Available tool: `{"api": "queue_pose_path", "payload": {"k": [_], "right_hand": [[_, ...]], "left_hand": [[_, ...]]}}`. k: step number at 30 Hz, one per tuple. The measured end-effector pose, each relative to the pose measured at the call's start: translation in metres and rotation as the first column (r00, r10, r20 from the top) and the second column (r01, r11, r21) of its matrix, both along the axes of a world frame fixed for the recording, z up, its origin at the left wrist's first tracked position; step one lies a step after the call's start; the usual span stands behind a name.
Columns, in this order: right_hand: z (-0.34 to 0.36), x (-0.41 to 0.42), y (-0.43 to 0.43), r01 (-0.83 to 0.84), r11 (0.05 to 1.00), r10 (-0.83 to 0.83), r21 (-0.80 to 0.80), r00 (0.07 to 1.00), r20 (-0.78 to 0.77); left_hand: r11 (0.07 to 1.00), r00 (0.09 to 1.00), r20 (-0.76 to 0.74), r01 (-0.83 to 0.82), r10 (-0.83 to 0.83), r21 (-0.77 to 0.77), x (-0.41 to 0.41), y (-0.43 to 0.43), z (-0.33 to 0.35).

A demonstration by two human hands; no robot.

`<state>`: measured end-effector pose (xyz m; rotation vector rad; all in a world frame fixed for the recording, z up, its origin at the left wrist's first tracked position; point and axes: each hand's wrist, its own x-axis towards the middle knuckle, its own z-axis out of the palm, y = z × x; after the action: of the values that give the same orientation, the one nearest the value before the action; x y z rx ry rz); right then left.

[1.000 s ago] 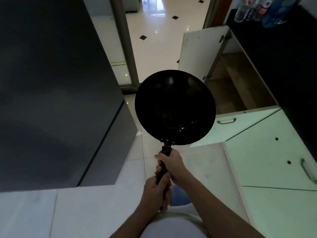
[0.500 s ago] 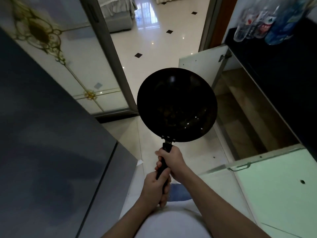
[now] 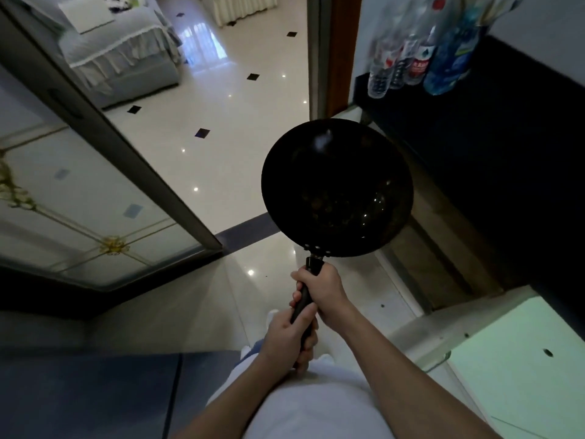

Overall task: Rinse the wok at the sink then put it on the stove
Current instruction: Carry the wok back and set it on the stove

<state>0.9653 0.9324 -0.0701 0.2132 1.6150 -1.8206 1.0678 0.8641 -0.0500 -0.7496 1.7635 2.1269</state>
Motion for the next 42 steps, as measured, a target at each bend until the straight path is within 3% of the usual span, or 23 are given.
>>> {"api": "queue_pose_path", "payload": {"k": [14, 27, 31, 34, 42], "right_hand": [[0.01, -0.169, -0.008, 0.373, 0.922, -0.367, 0.102, 0.927, -0.076], [0.021, -0.253, 0.029, 0.721, 0.672, -0.722, 0.171, 0.689, -0.065], [0.018, -0.262, 0.061, 0.788, 0.587, -0.793, 0.185, 0.606, -0.064], [0.019, -0.272, 0.085, 0.791, 0.57, -0.802, 0.222, 0.594, -0.058], [0.015, -0.324, 0.181, 0.771, 0.577, -0.775, 0.269, 0.621, -0.12]], "left_hand": [[0.923, 0.924, -0.005, 0.382, -0.382, 0.054, -0.205, -0.044, 0.003], [0.64, 0.646, -0.019, 0.76, -0.763, 0.108, -0.341, -0.027, 0.017], [0.557, 0.562, -0.017, 0.823, -0.827, 0.11, -0.363, 0.003, 0.014], [0.527, 0.53, -0.011, 0.844, -0.848, 0.103, -0.378, 0.026, 0.014], [0.553, 0.551, 0.037, 0.832, -0.833, 0.043, -0.422, 0.122, 0.018]]}}
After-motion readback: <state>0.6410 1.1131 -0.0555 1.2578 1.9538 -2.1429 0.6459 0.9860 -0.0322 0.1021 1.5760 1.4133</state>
